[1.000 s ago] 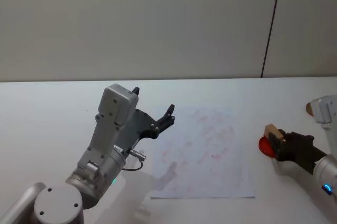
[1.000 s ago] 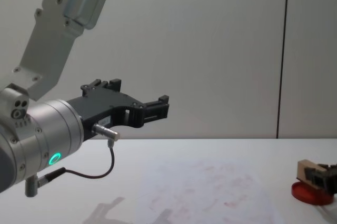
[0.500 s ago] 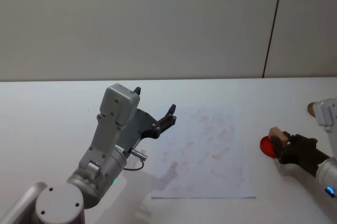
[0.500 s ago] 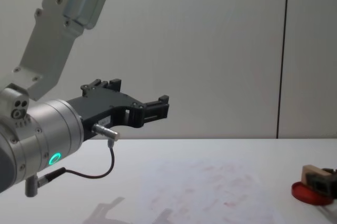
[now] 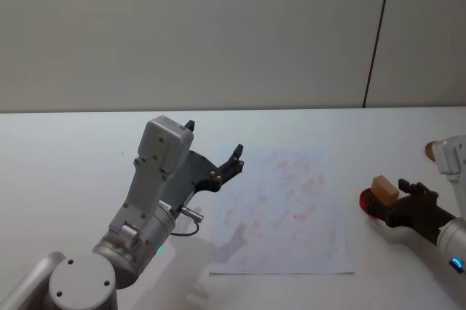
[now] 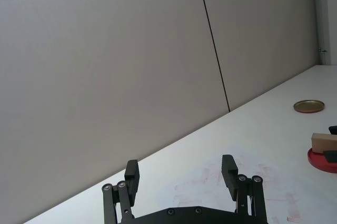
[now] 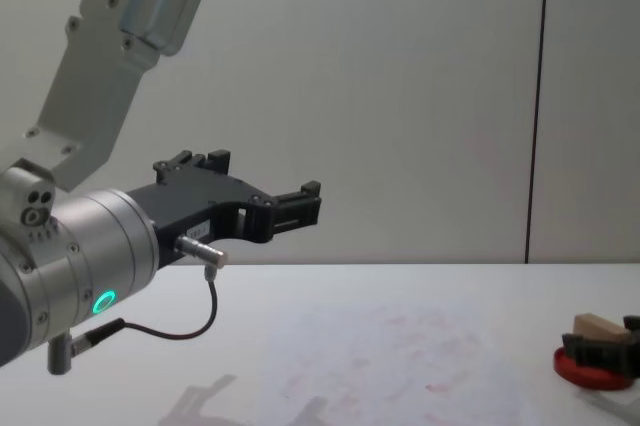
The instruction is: Use the one hand to pick up the stamp and affix it onto the A4 paper.
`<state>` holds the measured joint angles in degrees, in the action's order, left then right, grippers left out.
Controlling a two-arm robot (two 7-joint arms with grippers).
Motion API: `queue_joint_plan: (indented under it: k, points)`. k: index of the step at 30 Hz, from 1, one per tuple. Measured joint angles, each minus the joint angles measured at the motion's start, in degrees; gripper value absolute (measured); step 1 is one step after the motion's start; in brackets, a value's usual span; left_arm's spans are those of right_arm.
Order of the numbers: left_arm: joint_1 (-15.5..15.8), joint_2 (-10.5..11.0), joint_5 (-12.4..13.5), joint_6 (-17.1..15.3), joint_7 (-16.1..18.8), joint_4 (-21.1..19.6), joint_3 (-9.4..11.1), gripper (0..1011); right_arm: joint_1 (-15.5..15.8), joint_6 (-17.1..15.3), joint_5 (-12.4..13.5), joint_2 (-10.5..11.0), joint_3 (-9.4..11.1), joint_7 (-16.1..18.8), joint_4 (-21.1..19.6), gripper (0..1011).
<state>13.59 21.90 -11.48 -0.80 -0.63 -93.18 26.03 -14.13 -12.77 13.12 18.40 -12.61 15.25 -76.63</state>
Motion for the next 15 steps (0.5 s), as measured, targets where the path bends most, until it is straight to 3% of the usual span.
queue_joint_plan:
  k: [8, 15]
  points:
    - [0.00, 0.00, 0.00, 0.00, 0.00, 0.00, 0.00, 993, 0.70, 1.52, 0.33, 0.34, 0.25, -0.41, -2.11, 997]
    - [0.00, 0.00, 0.00, 0.00, 0.00, 0.00, 0.00, 993, 1.61, 2.58, 0.80, 0.73, 0.52, -1.09, -4.84, 1001]
